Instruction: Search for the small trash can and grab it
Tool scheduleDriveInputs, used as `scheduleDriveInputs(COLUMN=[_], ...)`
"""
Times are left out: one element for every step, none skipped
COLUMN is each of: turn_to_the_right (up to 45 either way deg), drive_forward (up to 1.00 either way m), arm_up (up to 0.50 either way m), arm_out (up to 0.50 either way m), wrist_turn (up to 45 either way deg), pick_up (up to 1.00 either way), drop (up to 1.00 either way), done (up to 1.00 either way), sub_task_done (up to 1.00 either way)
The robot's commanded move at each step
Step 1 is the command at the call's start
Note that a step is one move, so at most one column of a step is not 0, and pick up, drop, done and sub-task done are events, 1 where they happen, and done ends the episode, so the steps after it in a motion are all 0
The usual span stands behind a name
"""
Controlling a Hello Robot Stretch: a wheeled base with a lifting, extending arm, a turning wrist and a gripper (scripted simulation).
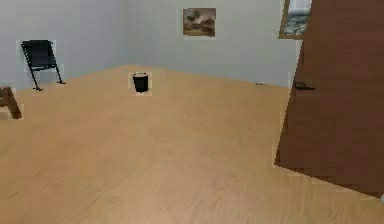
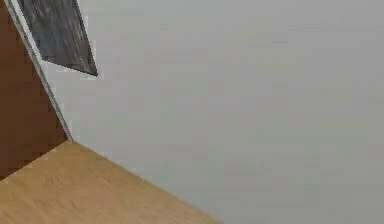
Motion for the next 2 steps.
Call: scheduleDriveInputs(turn_to_the_right=[6.0,0.0], drive_forward=[0.00,1.00], arm_up=[0.00,0.00], arm_out=[0.00,0.00], wrist_turn=[0.0,0.0], pick_up=[0.00,0.00], drop=[0.00,0.00], done=[0.00,0.00], sub_task_done=[0.00,0.00])
